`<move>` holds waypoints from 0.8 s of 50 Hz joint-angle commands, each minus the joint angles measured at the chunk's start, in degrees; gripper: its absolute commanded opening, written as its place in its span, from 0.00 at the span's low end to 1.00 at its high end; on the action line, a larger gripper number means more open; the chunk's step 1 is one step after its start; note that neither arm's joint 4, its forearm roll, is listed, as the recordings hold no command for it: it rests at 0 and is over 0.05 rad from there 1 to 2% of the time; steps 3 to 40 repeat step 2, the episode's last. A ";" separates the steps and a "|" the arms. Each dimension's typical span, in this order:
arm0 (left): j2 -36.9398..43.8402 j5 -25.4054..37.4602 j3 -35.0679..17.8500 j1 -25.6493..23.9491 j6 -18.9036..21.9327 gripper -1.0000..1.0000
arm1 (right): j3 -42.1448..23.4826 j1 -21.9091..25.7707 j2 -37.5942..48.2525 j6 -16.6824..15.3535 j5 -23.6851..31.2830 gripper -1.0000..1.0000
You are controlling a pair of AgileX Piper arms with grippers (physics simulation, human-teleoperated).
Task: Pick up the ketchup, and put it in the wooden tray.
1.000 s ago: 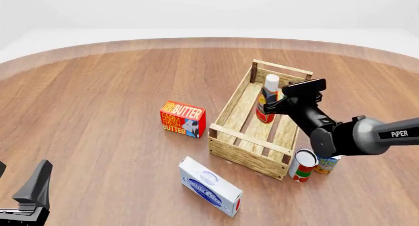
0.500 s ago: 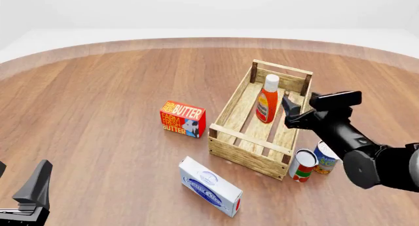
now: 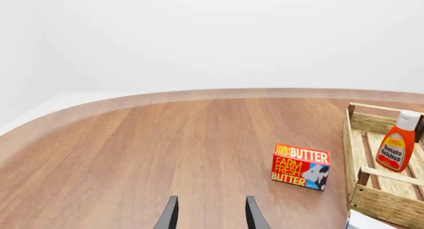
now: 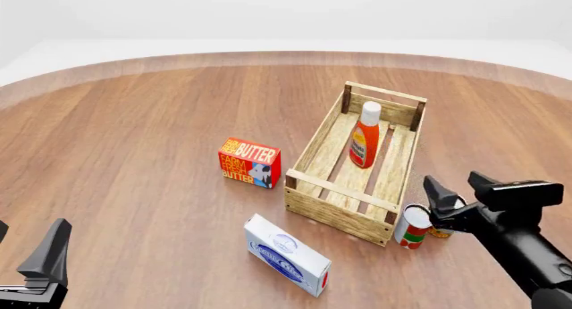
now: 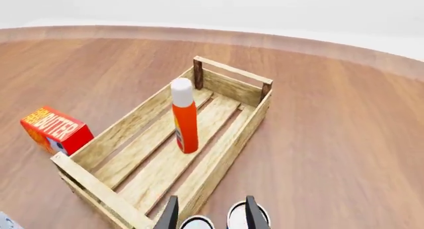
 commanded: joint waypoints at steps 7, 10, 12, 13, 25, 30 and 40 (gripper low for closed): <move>0.00 0.00 0.00 0.00 0.00 1.00 | 6.12 -3.71 -14.16 0.78 8.39 1.00; 0.00 0.00 0.00 0.00 0.00 1.00 | 6.12 -3.71 -14.16 0.78 8.39 1.00; 0.00 0.00 0.00 0.00 0.00 1.00 | 6.12 -3.71 -14.16 0.78 8.39 1.00; 0.00 0.00 0.00 0.00 0.00 1.00 | 6.12 -3.71 -14.16 0.78 8.39 1.00; 0.00 0.00 0.00 0.00 0.00 1.00 | 6.12 -3.71 -14.16 0.78 8.39 1.00; 0.00 0.00 0.00 0.00 0.00 1.00 | 6.12 -3.71 -14.16 0.78 8.39 1.00; 0.00 0.00 0.00 0.00 0.00 1.00 | 6.12 -3.71 -14.16 0.78 8.39 1.00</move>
